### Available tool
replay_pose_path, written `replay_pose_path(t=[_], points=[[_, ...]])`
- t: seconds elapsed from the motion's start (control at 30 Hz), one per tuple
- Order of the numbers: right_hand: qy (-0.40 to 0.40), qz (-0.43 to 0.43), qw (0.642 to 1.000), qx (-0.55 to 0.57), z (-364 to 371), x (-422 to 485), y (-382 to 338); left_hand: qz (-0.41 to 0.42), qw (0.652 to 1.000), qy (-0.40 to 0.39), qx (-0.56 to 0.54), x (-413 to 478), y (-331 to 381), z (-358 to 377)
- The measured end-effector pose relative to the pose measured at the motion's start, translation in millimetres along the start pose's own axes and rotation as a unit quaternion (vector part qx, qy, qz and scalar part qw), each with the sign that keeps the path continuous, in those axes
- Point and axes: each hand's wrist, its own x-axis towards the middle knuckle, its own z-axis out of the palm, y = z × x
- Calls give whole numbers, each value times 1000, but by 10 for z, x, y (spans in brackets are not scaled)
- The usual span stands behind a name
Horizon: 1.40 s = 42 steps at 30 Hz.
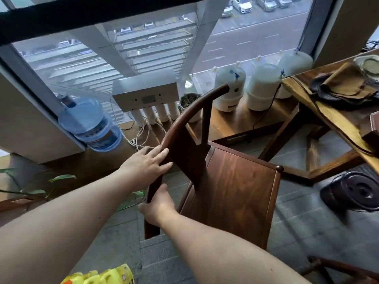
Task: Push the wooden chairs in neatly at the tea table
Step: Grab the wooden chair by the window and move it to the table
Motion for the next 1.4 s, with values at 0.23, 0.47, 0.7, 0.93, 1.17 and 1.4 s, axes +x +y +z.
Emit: replay_pose_path(t=[0.23, 0.47, 0.7, 0.93, 1.17, 1.4], points=[[-12, -9, 999, -43, -13, -342, 275, 110, 991, 71, 14, 24, -5, 164], [-11, 18, 995, -96, -57, -786, 659, 198, 961, 193, 9, 26, 195, 314], [-19, 42, 988, -150, -281, -1503, 1118, 237, 936, 259, -23, 4, 679, 251], [-45, 82, 978, -184, -631, -2142, 1550, 280, 920, 270, -53, -204, 1384, 30], [-27, 81, 965, -248, -728, -2466, 2010, 299, 919, 251, -61, -278, 1864, -129], [44, 44, 936, -345, -616, -2432, 2044, 259, 934, 233, -74, -300, 1906, -160]])
